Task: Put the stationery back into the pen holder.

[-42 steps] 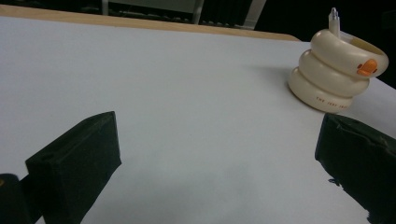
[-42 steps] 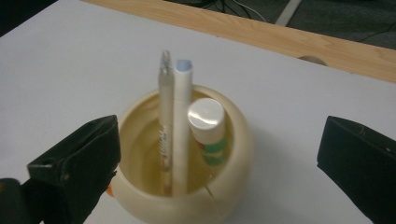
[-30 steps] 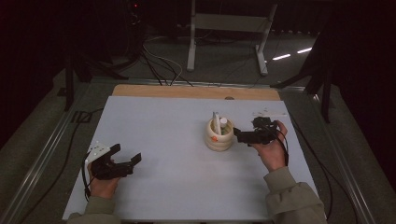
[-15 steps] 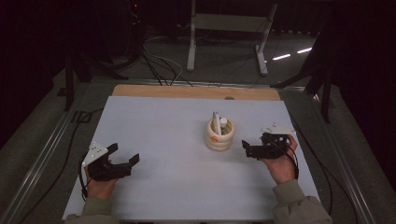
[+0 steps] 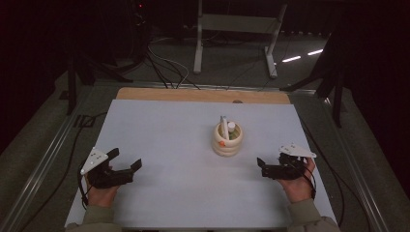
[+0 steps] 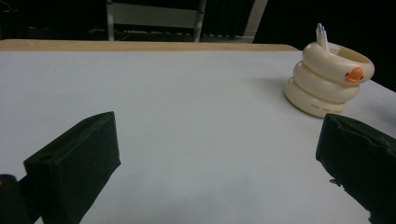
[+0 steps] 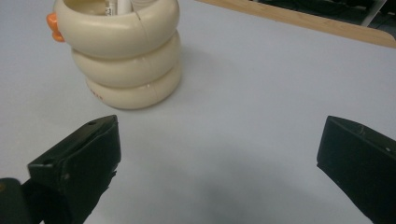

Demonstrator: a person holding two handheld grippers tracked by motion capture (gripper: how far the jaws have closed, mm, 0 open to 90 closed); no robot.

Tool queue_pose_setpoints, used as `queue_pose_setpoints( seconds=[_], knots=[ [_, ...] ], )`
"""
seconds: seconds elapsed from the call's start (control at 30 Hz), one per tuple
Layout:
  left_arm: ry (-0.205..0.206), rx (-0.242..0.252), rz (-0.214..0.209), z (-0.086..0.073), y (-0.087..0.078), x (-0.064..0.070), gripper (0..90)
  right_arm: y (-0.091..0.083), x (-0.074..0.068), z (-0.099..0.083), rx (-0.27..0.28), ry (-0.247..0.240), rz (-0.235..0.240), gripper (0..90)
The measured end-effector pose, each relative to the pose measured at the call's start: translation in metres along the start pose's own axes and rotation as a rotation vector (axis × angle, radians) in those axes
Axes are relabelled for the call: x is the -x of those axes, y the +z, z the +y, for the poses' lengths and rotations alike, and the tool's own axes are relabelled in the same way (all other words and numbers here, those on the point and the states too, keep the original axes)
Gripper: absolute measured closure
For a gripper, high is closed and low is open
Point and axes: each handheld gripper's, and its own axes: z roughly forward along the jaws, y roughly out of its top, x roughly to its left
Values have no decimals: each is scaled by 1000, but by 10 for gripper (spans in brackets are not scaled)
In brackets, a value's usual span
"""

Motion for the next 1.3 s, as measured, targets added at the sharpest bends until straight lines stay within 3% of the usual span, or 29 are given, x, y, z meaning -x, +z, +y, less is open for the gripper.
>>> queue_pose_setpoints(
  seconds=[0.2, 0.37, 0.8, 1.0, 1.3],
  knots=[
    [16, 26, -1, 0, -2, 1, 1, -11, 1, -17, 52, 10, 11, 0],
    [26, 38, 4, 0, -3, 1, 1, -16, 3, -22, 106, 38, 35, 0],
    [37, 56, 13, -2, -4, 1, 1, -27, 7, -32, 239, 86, 44, 0],
    [46, 56, 7, -2, -2, 2, 1, -26, 8, -34, 257, 88, 60, 0],
    [56, 52, 18, -3, 0, 4, 1, -23, 5, -35, 265, 78, 42, 0]
  ],
)
